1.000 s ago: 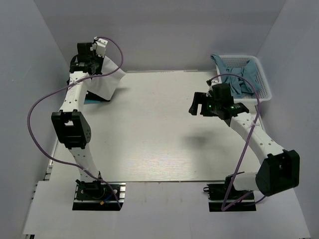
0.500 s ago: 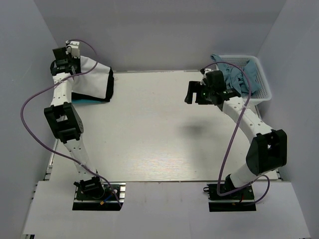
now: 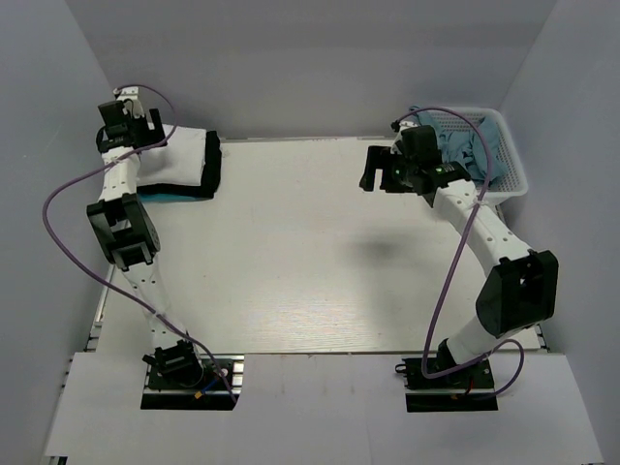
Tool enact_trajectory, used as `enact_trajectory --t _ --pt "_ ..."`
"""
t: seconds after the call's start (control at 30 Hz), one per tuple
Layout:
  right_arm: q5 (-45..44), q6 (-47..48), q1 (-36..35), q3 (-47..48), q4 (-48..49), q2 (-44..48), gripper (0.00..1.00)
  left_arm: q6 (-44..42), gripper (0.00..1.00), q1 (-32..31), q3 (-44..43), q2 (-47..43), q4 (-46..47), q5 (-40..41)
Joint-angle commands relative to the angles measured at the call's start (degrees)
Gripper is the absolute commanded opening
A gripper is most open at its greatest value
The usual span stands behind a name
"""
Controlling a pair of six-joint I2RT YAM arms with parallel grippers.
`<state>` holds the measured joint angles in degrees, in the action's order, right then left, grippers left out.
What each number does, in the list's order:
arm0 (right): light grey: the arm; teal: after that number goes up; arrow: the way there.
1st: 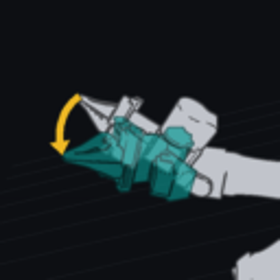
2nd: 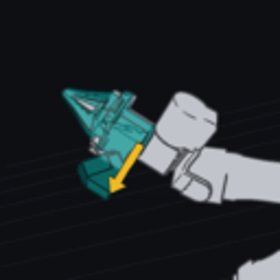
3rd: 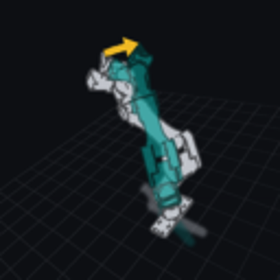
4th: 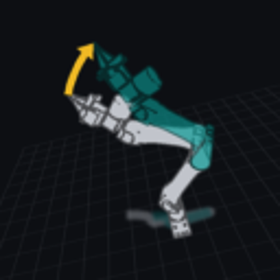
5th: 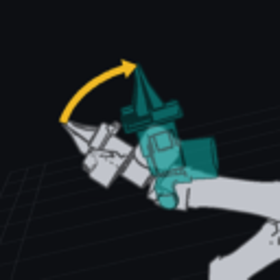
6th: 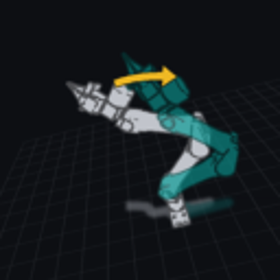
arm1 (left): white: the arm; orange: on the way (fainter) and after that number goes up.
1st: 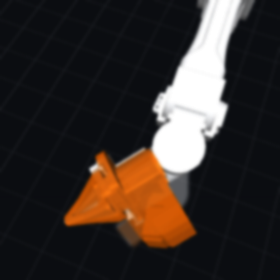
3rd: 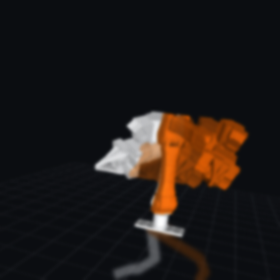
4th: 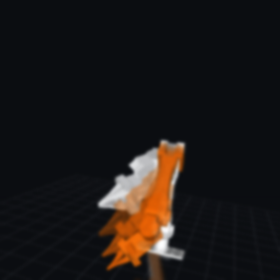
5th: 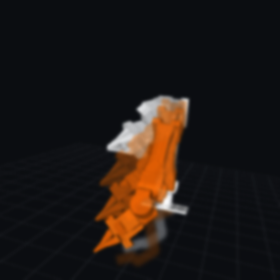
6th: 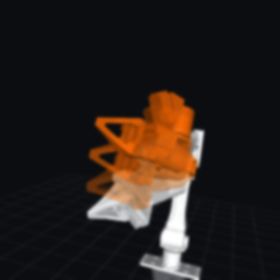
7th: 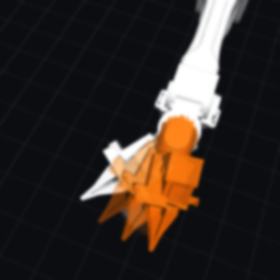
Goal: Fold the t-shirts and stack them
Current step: Put the neatly folded tshirt into the corner of the board with the left arm
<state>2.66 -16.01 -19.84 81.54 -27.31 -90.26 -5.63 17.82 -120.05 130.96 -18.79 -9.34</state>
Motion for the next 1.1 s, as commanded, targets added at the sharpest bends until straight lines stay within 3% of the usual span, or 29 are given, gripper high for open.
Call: enact_trajectory --t 0.0,0.17,0.3,0.4,0.5,0.6,0.67,0.8,0.9,1.07 --pt "-0.9 -0.2 0.3 2.3 -1.6 -0.6 0.9 4.8 0.99 1.1 -3.9 -3.6 2.4 3.4" --pt "-0.8 -1.6 0.3 -0.7 -0.3 2.9 0.9 10.8 0.99 1.1 -3.9 -8.7 -1.8 4.8" --pt "-1.2 -4.3 0.3 -4.4 0.3 6.9 0.9 12.8 0.99 -0.2 -3.8 -12.8 -10.7 5.0" --pt "-0.7 -5.5 0.2 -8.2 0.6 11.3 0.9 14.1 0.99 -0.9 -3.2 -17.4 -19.5 -3.6" --pt "0.0 -7.5 0.2 -13.7 0.8 17.5 0.9 10.9 0.99 -3.9 4.9 -25.5 -23.8 -4.4" --pt "-0.1 -9.8 0.1 -20.3 0.3 23.6 0.9 11.4 0.99 -7.1 24.2 -34.1 -24.4 -1.4" --pt "-0.5 -11.2 0.2 -24.6 -0.2 28.7 0.9 14.6 0.99 -9.6 33.3 -44.3 -23.3 -2.0" --pt "-2.4 -12.0 0.1 -31.5 -2.7 35.3 0.9 19.0 0.99 -13.2 58.3 -63.9 -15.4 -11.5" --pt "-4.7 -12.2 0.1 -34.0 -4.3 40.2 0.9 20.5 0.99 -14.3 64.3 -75.7 -14.7 -11.0" --pt "-3.4 -11.3 0.1 -38.9 -3.4 46.3 0.9 19.7 0.99 -14.3 65.4 -82.2 -18.0 -8.8"
